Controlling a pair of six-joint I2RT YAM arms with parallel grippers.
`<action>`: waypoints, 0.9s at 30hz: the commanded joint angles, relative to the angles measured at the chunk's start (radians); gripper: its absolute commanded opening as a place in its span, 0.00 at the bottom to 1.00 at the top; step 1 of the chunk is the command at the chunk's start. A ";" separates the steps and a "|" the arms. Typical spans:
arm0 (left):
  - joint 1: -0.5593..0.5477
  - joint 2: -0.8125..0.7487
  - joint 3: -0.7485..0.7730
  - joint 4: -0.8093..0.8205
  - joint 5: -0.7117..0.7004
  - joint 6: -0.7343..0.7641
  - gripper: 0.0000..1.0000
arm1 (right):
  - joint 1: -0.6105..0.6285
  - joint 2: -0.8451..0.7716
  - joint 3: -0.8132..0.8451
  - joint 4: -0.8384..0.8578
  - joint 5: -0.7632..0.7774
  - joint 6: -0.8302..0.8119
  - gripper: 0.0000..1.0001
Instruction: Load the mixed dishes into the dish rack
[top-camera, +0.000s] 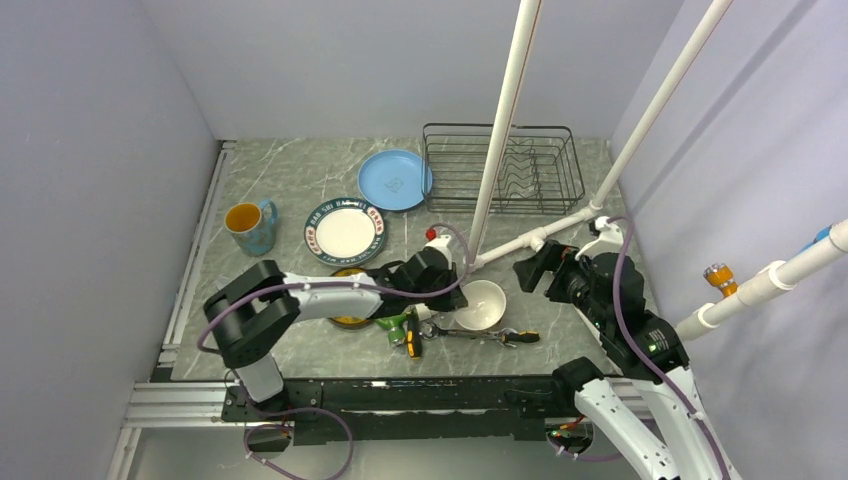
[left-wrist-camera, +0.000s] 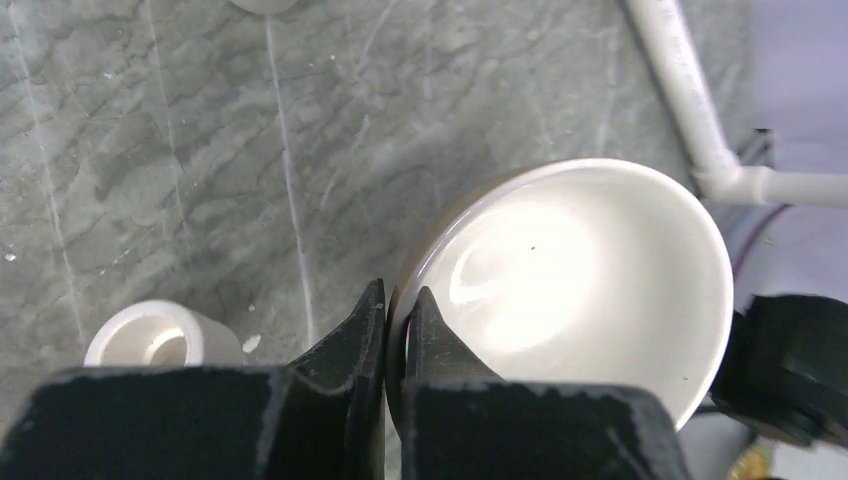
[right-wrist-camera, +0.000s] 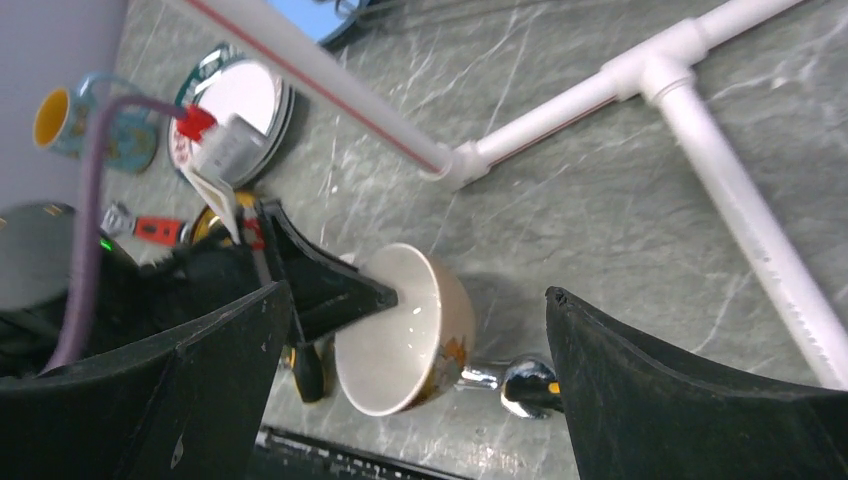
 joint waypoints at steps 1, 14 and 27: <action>0.044 -0.156 -0.082 0.295 0.154 -0.032 0.00 | -0.002 0.024 -0.031 0.047 -0.203 -0.041 1.00; 0.160 -0.423 -0.309 0.437 0.240 -0.174 0.00 | -0.001 -0.038 -0.209 0.364 -0.730 0.162 1.00; 0.181 -0.545 -0.288 0.262 0.192 -0.196 0.00 | 0.004 0.004 -0.293 0.572 -0.716 0.399 1.00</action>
